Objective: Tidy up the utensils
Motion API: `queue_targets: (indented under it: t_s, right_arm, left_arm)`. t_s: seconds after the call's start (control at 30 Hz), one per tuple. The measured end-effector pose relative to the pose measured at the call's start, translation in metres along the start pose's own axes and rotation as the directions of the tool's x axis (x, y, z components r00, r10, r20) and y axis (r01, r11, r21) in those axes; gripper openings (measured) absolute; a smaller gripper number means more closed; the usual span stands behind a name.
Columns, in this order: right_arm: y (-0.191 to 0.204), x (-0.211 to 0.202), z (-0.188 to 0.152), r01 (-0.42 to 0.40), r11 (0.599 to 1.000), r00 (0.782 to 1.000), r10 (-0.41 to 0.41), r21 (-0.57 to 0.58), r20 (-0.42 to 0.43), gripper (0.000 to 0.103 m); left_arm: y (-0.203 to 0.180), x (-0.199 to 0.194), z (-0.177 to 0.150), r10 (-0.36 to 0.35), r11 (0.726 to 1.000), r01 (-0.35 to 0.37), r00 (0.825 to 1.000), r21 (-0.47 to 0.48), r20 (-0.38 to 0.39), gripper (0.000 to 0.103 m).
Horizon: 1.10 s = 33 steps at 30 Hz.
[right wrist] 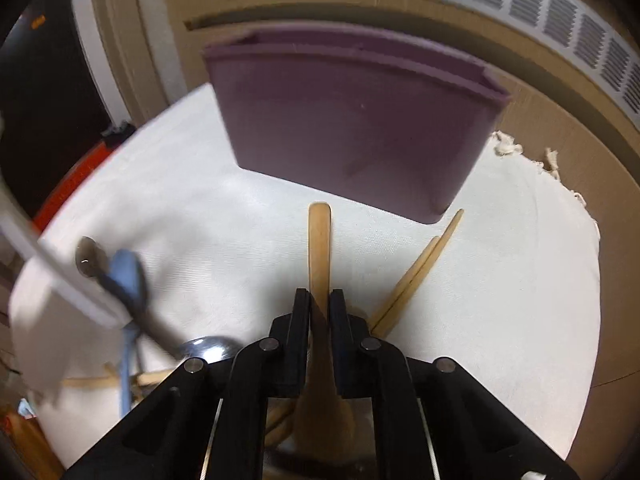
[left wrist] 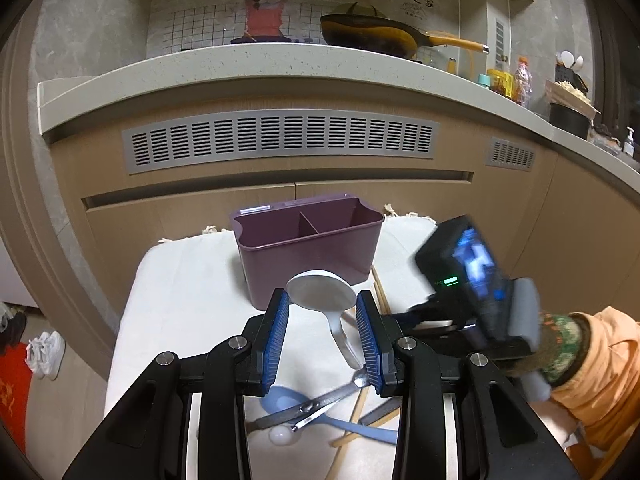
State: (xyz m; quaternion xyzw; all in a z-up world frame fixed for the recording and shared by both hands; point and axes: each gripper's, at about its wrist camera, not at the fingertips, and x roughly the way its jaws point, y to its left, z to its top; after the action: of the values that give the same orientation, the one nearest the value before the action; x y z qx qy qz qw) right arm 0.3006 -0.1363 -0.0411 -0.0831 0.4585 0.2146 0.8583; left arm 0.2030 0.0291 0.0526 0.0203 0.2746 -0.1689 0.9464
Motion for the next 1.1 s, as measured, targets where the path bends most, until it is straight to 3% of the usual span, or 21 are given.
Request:
queue_targets:
  t_s: [0.2, 0.47, 0.6, 0.77, 0.93, 1.1]
  right_arm:
    - [-0.005, -0.077, -0.006, -0.051, 0.998, 0.986, 0.044, 0.039, 0.163, 0.010]
    - [-0.002, -0.164, 0.004, -0.060, 0.998, 0.924, 0.043, 0.032, 0.379, 0.010]
    - [-0.001, -0.201, 0.036, 0.017, 1.000, 0.874, -0.024, 0.019, 0.485, 0.010]
    - [-0.016, -0.225, 0.091, 0.100, 0.994, 0.803, -0.113, 0.055, 0.585, 0.010]
    - [-0.042, -0.190, 0.130, 0.088, 0.991, 0.819, -0.129, 0.099, 0.560, 0.010]
    - [-0.062, -0.121, 0.138, 0.060, 0.990, 0.879, -0.112, 0.125, 0.464, 0.010]
  left_arm:
    - [-0.008, -0.012, -0.004, 0.019, 1.000, -0.019, 1.000, 0.015, 0.005, 0.036]
    - [-0.024, -0.033, 0.011, 0.049, 0.998, -0.051, 0.997, 0.029, 0.061, 0.036]
    - [-0.029, -0.044, 0.054, 0.077, 0.992, -0.091, 0.985, 0.084, 0.154, 0.036]
    - [-0.025, -0.040, 0.115, 0.129, 0.978, -0.170, 0.948, 0.120, 0.291, 0.036]
    - [-0.011, 0.005, 0.148, 0.125, 0.980, -0.162, 0.953, 0.118, 0.276, 0.036]
    - [0.013, 0.071, 0.146, 0.126, 0.987, -0.140, 0.980, 0.082, 0.153, 0.036]
